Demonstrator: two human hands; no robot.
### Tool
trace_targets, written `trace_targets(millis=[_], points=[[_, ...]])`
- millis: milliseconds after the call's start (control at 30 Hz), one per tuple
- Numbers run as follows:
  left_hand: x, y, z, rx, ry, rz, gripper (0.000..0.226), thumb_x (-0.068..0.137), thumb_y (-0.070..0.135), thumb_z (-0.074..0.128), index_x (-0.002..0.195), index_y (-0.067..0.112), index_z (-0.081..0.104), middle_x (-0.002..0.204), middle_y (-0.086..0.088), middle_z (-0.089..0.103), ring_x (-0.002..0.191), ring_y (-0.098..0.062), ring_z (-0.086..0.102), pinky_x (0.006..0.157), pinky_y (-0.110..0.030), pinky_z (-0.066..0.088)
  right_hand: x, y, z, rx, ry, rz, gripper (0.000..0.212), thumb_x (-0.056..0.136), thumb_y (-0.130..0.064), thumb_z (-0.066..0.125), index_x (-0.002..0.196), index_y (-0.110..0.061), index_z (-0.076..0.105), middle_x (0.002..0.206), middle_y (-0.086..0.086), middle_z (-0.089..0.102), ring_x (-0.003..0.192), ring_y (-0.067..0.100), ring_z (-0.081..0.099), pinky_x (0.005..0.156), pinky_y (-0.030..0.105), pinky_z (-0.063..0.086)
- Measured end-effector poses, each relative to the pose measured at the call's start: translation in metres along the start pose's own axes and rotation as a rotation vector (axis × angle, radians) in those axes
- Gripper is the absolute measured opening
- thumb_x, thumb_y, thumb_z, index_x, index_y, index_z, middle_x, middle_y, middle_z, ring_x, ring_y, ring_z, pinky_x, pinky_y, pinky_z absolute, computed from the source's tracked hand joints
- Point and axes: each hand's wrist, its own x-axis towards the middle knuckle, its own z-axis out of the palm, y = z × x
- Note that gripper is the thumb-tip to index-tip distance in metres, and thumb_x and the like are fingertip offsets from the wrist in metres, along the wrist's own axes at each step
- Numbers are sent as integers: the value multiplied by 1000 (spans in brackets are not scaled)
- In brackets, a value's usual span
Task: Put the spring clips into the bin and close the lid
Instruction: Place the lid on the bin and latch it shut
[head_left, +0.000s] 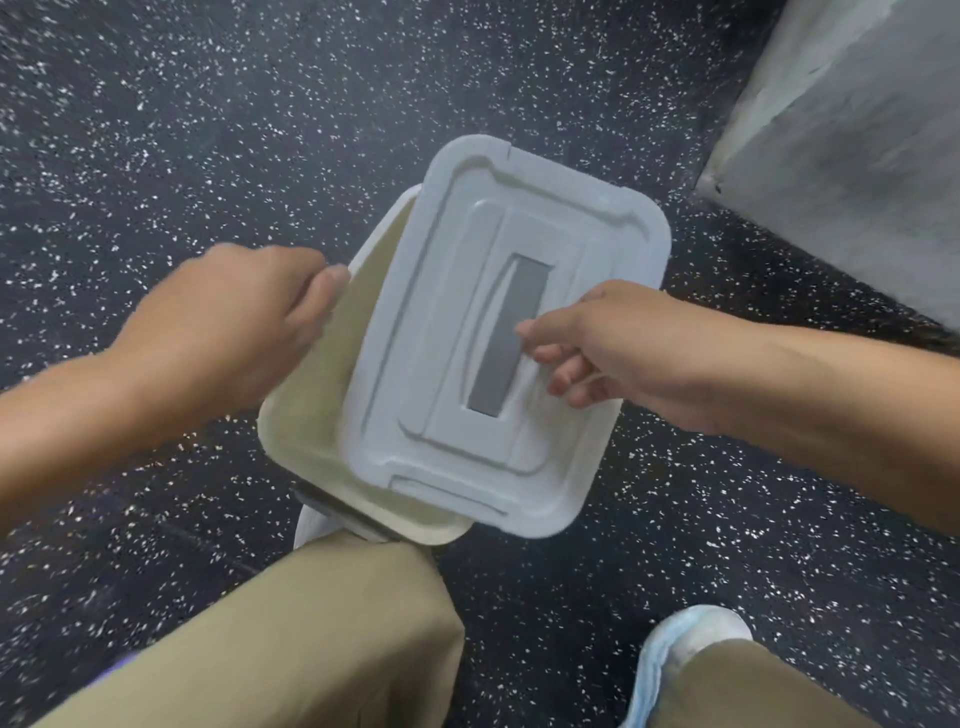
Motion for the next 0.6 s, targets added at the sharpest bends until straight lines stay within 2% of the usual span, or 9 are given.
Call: trace_targets(millis=[133,267,367,433,500,600], points=[[1,-8,-9,-16,27,-13,54,99,55,30,71,17,55,57,-6,60,57,-32,58,61,-42,53,3,-2,23,157,-40,83,14,94,-16,61,104,-7,64,91,6,60,63,18,58,61,28,49],[-5,-13,0,-19,92,37,39,99,50,40,79,20,56,63,-1,59,62,-31,55,55,-36,38,10,-5,45,270,-82,133,6,94,-15,58,99,-11,61,92,7,57,63,19,56,59,27,47],[-18,-15,7,-44,162,266,27,100,41,44,92,18,56,78,3,57,76,-27,52,66,-38,38,13,-8,57,300,-96,149,1,94,-15,58,94,-14,59,91,7,54,62,19,54,60,28,45],[-24,-18,12,-7,121,419,25,99,37,46,98,16,58,89,1,57,86,-25,50,75,-39,40,14,-10,61,288,-83,135,4,95,-15,57,92,-14,59,91,6,54,65,19,55,62,29,46],[-28,-22,17,10,72,485,24,96,35,49,101,14,59,97,-1,58,92,-26,50,80,-38,41,15,-10,64,259,-74,118,5,96,-16,57,98,-13,60,90,5,56,69,20,57,64,29,47],[-37,-24,23,-5,13,512,27,96,37,51,107,14,60,113,-4,58,103,-28,52,88,-42,46,17,-8,66,189,-83,100,23,96,-20,58,116,-9,60,93,3,60,70,19,61,66,29,50]])
